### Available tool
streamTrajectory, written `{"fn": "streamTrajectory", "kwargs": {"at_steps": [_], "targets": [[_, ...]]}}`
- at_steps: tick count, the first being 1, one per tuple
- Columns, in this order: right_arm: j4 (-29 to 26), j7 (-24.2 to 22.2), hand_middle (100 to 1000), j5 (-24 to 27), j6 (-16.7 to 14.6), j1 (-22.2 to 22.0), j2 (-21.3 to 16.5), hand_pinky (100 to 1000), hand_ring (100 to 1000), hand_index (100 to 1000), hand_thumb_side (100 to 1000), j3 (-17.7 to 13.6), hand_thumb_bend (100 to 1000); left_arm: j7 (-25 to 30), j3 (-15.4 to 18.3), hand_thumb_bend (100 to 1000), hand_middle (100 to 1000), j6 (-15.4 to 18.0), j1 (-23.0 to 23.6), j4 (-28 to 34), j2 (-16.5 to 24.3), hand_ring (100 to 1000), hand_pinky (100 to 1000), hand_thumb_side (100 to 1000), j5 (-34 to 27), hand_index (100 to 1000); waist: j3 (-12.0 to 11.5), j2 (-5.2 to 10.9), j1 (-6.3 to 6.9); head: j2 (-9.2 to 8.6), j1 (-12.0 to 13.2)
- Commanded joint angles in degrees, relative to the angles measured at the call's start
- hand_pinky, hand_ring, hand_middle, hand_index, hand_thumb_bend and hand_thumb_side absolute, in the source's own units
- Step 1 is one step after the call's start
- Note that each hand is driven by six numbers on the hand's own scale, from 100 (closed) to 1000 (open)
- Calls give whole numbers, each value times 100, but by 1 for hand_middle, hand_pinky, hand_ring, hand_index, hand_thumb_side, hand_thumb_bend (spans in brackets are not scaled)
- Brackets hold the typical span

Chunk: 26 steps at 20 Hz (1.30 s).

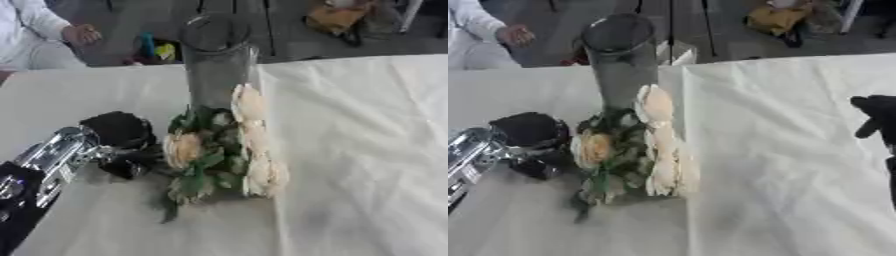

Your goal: Arrange flowers into the vase.

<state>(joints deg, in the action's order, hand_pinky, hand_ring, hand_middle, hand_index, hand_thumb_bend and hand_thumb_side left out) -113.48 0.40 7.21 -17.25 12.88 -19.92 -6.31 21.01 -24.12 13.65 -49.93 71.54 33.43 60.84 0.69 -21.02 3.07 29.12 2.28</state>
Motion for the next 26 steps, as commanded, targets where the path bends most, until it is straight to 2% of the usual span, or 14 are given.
{"fn": "streamTrajectory", "kwargs": {"at_steps": [1,4,7,8,9,11,13,16,18,21,24,26], "targets": [[-111,-9,426,45,-12,42,-34,932,810,749,925,-26,100,-199,129,100,273,-127,-93,-42,23,125,100,413,-58,469,15,1,27,-77,23],[-111,12,426,45,-25,39,-25,931,810,749,926,-46,100,-381,157,100,221,-263,-74,-178,-53,100,100,424,-274,412,30,-5,15,-80,30],[-111,26,425,43,-32,37,-20,931,810,749,927,-58,100,-603,167,100,235,-351,-55,-287,-110,113,100,434,-513,415,33,-8,8,-82,36],[-111,25,425,43,-34,37,-19,932,810,749,928,-58,100,-666,158,100,258,-349,-48,-304,-119,153,103,427,-549,420,33,-10,6,-85,37],[-111,22,425,42,-35,36,-16,932,811,749,928,-58,100,-720,143,100,352,-326,-39,-315,-126,268,172,412,-563,472,33,-12,3,-89,36],[-111,18,425,40,-36,34,-10,932,811,749,929,-59,100,-810,125,100,407,-247,-25,-328,-135,350,241,403,-553,499,33,-14,-2,-90,35],[-111,19,424,41,-37,31,-7,932,811,749,928,-62,100,-874,119,100,364,-181,-17,-346,-140,301,203,410,-555,479,34,-16,-5,-86,36],[-111,15,424,42,-35,26,-3,932,811,750,927,-61,100,-930,124,100,271,-173,-13,-370,-146,172,100,432,-598,426,31,-18,-11,-80,39],[-111,12,424,41,-32,22,2,932,812,750,926,-62,100,-945,131,100,229,-201,-8,-393,-148,100,100,451,-650,392,33,-18,-15,-78,41],[-111,19,424,38,-33,14,12,932,811,750,927,-74,100,-929,148,100,221,-231,-6,-441,-160,100,100,498,-737,366,40,-18,-18,-83,50],[-111,30,420,41,-47,10,19,932,810,750,929,-87,100,-1040,189,100,255,-213,11,-497,-193,100,100,548,-923,392,53,-19,-30,-104,52],[-111,32,420,43,-48,6,25,932,810,751,927,-90,100,-1210,204,100,243,-145,21,-510,-207,100,100,577,-1108,388,52,-19,-33,-105,53]]}}
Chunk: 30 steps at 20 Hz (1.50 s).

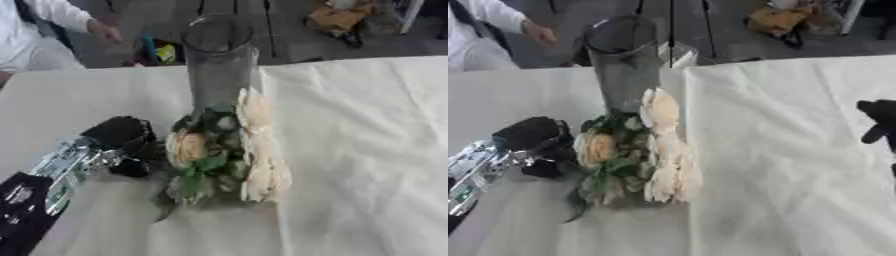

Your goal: Arrange flowers into the vase.

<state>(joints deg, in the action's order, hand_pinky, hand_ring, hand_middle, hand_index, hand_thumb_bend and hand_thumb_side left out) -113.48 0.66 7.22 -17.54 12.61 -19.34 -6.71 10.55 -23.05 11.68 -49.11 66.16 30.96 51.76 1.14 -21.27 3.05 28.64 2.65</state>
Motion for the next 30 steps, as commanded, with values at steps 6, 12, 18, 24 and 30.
{"fn": "streamTrajectory", "kwargs": {"at_steps": [6,12,18,24,30], "targets": [[-111,0,417,54,-9,29,-22,933,810,751,924,-55,100,-530,104,100,202,147,-40,-62,34,100,100,596,-611,372,0,7,-39,-53,20],[-111,-15,414,57,4,16,-12,934,811,751,918,-55,100,-605,126,100,100,99,-53,-34,95,100,100,567,-782,269,-13,13,-48,-40,23],[-111,-12,414,67,5,6,-10,933,809,751,919,-64,100,-799,151,107,100,241,-18,149,188,100,100,574,-716,132,-28,32,-59,-28,18],[-111,-1,415,84,16,-6,-24,932,809,751,919,-70,100,-570,199,107,100,351,119,696,360,100,100,575,-1197,124,-70,77,-48,0,-7],[-111,30,417,104,6,-4,-51,929,808,751,921,-86,100,-343,272,101,100,203,307,1745,677,100,100,571,-1788,123,-115,111,-43,29,-31]]}}
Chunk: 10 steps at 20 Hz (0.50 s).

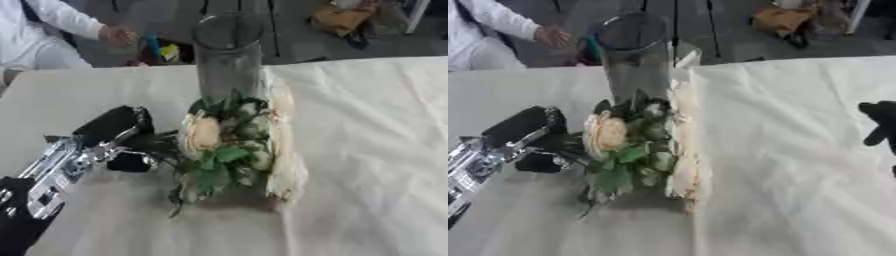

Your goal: Arrange flowers into the vase.

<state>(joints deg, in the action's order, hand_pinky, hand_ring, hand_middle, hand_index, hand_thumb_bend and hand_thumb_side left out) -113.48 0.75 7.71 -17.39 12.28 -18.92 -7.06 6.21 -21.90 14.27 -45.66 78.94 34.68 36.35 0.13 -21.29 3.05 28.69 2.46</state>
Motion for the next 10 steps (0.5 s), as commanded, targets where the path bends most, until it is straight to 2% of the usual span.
{"fn": "streamTrajectory", "kwargs": {"at_steps": [1,6,10], "targets": [[-111,28,418,58,-13,31,-99,929,808,751,921,-52,100,134,171,100,100,-105,-18,619,346,100,100,571,-354,123,-22,119,-43,28,-12],[-111,54,419,70,-30,26,-116,928,807,751,925,-62,100,405,281,100,100,-445,41,1433,494,100,100,577,-999,122,-52,142,-55,44,-31],[-111,84,420,74,-28,14,-127,928,807,751,921,-76,100,633,451,100,100,-839,65,2157,637,100,100,586,-1661,121,-81,167,-45,74,-34]]}}
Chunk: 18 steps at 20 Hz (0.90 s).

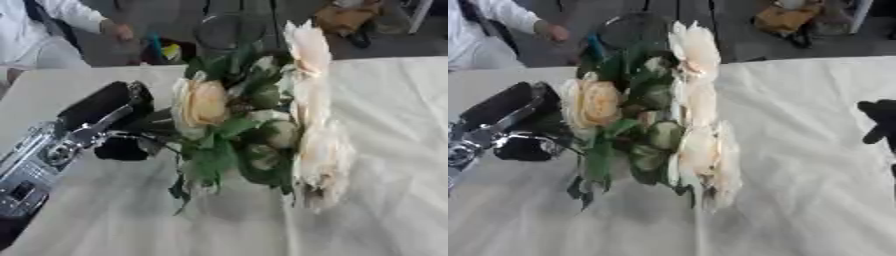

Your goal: Arrange flowers into the vase.

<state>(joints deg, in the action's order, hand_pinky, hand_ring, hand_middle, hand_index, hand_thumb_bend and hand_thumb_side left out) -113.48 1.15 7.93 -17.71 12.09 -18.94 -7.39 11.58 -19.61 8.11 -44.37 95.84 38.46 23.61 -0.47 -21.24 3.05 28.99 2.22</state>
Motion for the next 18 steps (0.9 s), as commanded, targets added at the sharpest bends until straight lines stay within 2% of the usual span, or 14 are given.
{"fn": "streamTrajectory", "kwargs": {"at_steps": [1,9,13,18], "targets": [[-111,49,420,59,11,31,-129,928,807,751,921,-44,100,109,287,100,100,-353,-68,628,282,100,100,586,-612,121,-33,170,-41,54,-12],[-111,46,421,153,71,24,-150,930,808,751,913,-48,100,-183,830,100,100,-1303,-258,1357,339,100,100,589,-2377,120,-90,226,-22,126,-12],[-111,39,421,157,81,17,-151,930,808,751,913,-51,100,-327,931,100,100,-1475,-314,1437,373,100,100,588,-2708,120,-93,233,-14,135,-8],[-111,38,425,206,93,19,-201,926,807,750,916,-23,100,-886,1245,110,100,-1583,-625,1235,256,100,100,584,-3348,121,-66,330,38,247,28]]}}
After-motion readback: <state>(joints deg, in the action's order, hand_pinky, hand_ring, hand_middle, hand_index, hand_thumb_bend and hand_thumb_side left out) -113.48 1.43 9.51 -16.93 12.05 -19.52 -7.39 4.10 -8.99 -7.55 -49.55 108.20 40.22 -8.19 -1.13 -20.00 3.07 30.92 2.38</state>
